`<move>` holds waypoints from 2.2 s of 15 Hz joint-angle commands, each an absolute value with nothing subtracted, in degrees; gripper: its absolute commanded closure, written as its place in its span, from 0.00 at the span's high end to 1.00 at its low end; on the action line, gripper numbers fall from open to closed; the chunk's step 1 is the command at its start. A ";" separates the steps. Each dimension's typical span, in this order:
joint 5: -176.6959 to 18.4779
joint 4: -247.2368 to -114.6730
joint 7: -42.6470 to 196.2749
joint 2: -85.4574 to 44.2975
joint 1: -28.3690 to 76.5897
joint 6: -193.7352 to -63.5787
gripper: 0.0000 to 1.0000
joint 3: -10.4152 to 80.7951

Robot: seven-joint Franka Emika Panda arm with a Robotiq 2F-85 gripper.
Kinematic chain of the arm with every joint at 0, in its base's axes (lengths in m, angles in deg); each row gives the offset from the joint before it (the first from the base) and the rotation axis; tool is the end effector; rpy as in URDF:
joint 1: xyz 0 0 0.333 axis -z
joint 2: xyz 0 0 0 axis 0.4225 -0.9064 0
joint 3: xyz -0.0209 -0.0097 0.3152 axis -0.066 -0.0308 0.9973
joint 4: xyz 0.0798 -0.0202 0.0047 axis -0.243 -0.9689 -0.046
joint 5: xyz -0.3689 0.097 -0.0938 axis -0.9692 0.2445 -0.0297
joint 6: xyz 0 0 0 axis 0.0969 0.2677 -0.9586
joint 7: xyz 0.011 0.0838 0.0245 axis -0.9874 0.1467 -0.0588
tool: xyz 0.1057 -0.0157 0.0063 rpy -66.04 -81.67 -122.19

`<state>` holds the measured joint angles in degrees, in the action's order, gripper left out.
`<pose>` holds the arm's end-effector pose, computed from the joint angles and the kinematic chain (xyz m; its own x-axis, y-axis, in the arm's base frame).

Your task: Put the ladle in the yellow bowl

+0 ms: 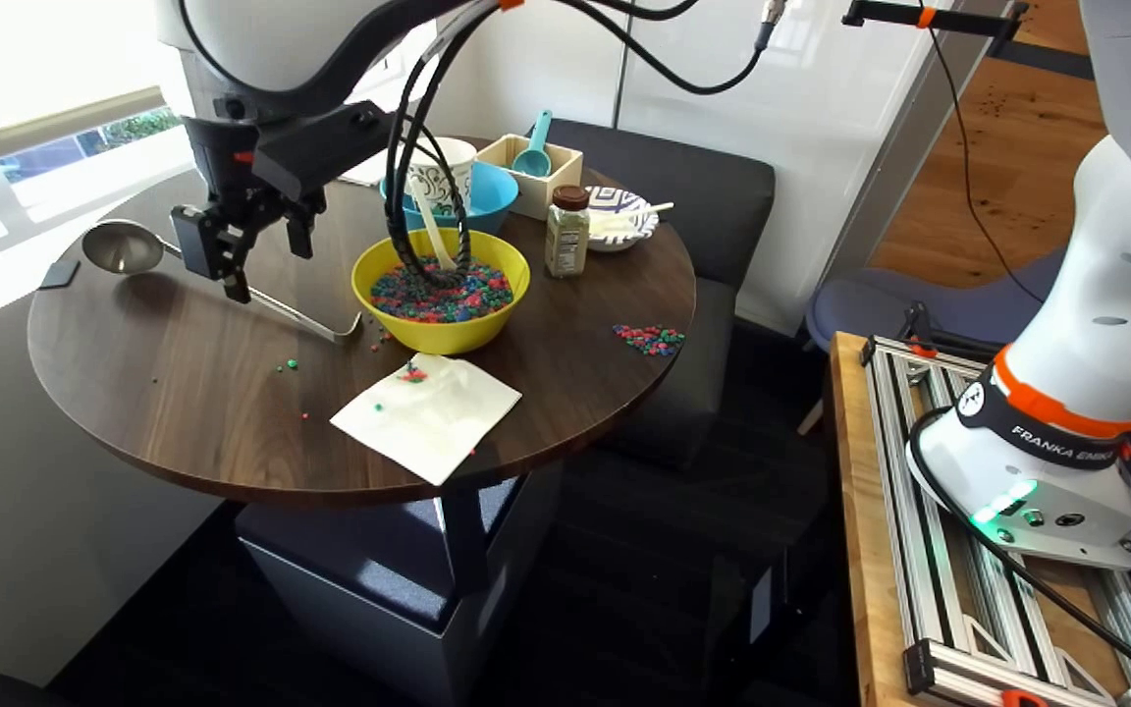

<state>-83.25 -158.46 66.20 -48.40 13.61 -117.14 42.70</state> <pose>0.7458 0.1800 0.3283 0.9854 0.0351 0.1668 0.0312 -0.9992 0.0264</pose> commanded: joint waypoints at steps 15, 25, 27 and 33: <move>-81.98 -160.29 60.18 -49.26 10.04 -117.64 0.01 40.19; -67.61 -161.89 72.01 -40.35 14.34 -118.74 0.01 49.08; -68.03 -162.62 70.36 -37.65 14.13 -117.77 0.01 47.91; -79.83 -171.37 64.73 -21.32 12.48 -95.77 0.01 42.41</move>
<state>-75.11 -163.01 66.47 -31.18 13.47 -103.12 44.13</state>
